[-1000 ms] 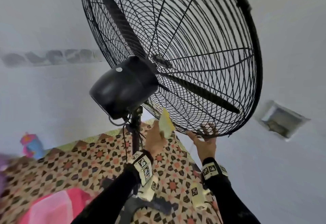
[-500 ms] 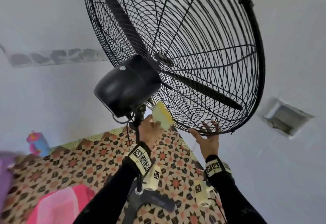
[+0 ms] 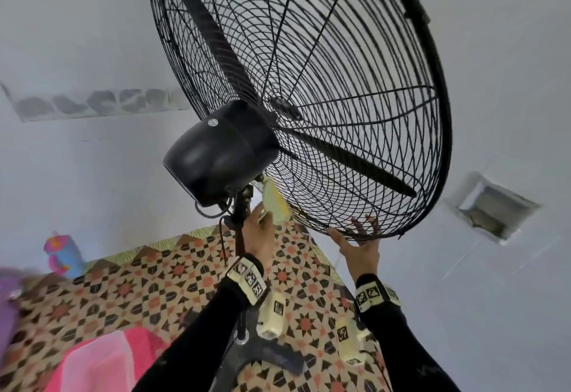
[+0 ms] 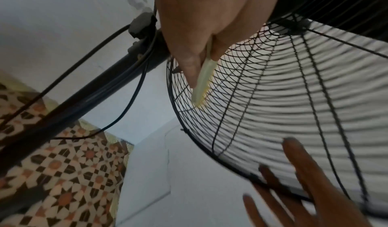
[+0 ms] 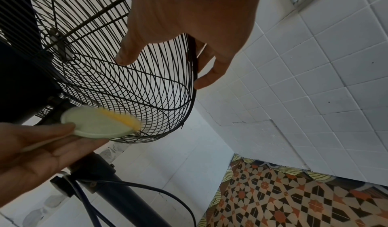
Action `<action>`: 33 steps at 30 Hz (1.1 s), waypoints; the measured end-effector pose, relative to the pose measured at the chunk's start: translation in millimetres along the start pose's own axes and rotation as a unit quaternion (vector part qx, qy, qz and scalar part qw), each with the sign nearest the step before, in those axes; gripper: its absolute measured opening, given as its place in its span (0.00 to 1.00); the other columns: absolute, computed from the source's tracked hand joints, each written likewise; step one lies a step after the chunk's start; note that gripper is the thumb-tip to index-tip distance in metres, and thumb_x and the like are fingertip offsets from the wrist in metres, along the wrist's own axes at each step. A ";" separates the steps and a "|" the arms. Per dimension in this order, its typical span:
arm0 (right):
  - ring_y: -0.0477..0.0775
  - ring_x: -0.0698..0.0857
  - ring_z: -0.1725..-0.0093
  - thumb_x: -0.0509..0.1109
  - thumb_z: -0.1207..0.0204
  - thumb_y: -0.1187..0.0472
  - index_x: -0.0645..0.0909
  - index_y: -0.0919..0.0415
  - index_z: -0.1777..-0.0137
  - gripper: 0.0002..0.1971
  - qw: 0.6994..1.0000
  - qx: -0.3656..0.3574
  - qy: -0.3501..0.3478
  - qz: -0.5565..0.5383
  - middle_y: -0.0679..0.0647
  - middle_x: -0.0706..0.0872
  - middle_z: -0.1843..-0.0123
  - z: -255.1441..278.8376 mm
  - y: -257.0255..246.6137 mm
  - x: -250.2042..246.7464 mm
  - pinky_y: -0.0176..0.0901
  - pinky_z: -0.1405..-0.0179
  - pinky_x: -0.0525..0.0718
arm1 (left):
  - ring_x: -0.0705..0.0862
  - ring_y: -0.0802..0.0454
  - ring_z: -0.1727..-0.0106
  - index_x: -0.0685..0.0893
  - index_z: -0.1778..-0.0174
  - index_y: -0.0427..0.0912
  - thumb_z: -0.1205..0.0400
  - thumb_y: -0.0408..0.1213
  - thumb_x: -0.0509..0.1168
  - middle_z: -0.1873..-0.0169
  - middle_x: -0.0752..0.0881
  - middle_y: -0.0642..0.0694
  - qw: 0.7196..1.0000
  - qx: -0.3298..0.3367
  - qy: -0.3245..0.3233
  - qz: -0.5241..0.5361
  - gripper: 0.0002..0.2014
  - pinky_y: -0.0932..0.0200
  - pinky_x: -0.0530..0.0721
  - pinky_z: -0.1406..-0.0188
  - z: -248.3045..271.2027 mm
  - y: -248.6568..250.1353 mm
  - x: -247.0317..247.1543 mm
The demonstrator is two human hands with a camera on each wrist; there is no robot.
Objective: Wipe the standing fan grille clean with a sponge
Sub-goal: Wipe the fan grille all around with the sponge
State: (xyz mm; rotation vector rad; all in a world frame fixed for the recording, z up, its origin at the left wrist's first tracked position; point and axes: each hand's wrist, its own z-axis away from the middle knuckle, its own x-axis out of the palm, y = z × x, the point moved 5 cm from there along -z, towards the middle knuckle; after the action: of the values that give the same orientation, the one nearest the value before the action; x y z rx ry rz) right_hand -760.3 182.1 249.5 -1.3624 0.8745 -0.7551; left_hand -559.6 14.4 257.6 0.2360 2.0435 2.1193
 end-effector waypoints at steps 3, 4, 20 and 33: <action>0.52 0.83 0.30 0.90 0.56 0.30 0.69 0.31 0.32 0.51 1.000 -0.004 -0.001 0.006 0.42 0.84 0.31 -1.2 0.9 -0.5 0.62 0.33 0.86 | 0.88 0.45 0.32 0.74 0.16 0.44 0.09 0.36 0.64 0.28 0.83 0.43 0.996 0.045 -0.072 0.014 0.23 0.44 0.91 0.37 41.7 -1.0 0.0; 0.52 0.83 0.30 0.90 0.56 0.30 0.70 0.32 0.31 0.51 1.000 -0.007 -0.001 0.006 0.42 0.84 0.31 -1.8 0.1 -0.2 0.62 0.33 0.86 | 0.88 0.46 0.32 0.75 0.17 0.43 0.09 0.35 0.64 0.28 0.83 0.43 0.996 0.047 -0.065 0.035 0.23 0.48 0.92 0.39 45.4 -2.2 -2.6; 0.54 0.83 0.31 0.90 0.58 0.28 0.74 0.46 0.27 0.57 1.000 0.007 0.000 0.013 0.46 0.84 0.32 -7.6 3.6 -1.4 0.62 0.35 0.87 | 0.92 0.53 0.50 0.77 0.18 0.44 0.08 0.37 0.63 0.32 0.87 0.47 0.996 0.050 0.006 -0.071 0.21 0.43 0.94 0.48 3.7 22.3 -5.3; 0.55 0.82 0.31 0.88 0.59 0.26 0.71 0.49 0.24 0.61 0.999 0.019 0.006 0.027 0.48 0.84 0.30 -3.2 4.5 0.6 0.63 0.36 0.87 | 0.90 0.49 0.37 0.82 0.21 0.39 0.10 0.36 0.66 0.33 0.88 0.46 0.987 0.153 0.045 -0.026 0.19 0.43 0.89 0.34 18.9 43.0 -26.1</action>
State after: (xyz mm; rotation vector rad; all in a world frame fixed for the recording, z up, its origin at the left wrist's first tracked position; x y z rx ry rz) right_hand -762.9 180.3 245.0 -1.2981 0.8992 -0.7364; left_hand -530.8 24.9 301.8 0.1285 2.3951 1.8101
